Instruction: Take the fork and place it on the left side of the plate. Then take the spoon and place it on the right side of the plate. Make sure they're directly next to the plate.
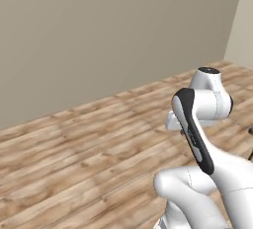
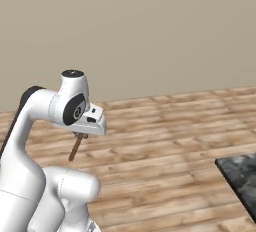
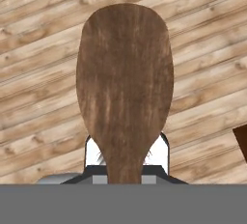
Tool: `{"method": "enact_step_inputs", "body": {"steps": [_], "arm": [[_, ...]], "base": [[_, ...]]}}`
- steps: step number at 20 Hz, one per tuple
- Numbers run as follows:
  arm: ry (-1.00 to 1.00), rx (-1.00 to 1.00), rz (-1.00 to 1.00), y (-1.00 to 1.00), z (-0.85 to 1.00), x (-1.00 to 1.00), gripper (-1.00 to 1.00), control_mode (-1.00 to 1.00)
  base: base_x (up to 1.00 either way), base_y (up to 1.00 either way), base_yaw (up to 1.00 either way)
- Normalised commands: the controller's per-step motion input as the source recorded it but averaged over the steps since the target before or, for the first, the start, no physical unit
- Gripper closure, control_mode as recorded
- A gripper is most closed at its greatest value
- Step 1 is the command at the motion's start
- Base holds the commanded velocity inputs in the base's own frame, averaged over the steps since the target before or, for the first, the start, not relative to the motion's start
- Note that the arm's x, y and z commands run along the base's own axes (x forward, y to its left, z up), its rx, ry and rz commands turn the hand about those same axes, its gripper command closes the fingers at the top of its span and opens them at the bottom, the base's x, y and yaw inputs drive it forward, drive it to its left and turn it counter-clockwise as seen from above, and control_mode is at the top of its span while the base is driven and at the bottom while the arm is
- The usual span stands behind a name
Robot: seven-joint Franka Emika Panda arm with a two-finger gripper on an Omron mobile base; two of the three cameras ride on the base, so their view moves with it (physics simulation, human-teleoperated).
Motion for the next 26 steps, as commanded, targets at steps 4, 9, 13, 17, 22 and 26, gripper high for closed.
{"method": "enact_step_inputs", "body": {"steps": [4,9,13,17,22,26], "arm": [[0.0,0.0,0.0,0.0,0.0,0.0,1.0,1.0],[0.0,0.0,0.0,0.0,0.0,0.0,1.0,1.0],[0.0,0.0,0.0,0.0,0.0,0.0,1.0,1.0],[0.0,0.0,0.0,0.0,0.0,0.0,1.0,1.0],[0.0,0.0,0.0,0.0,0.0,0.0,1.0,1.0],[0.0,0.0,0.0,0.0,0.0,0.0,1.0,1.0]], "base": [[1.0,0.02,-0.14],[1.0,0.0,-0.19],[1.0,0.0,-0.23],[1.0,0.0,-0.24],[1.0,0.0,-0.3],[1.0,0.0,-0.38]]}}
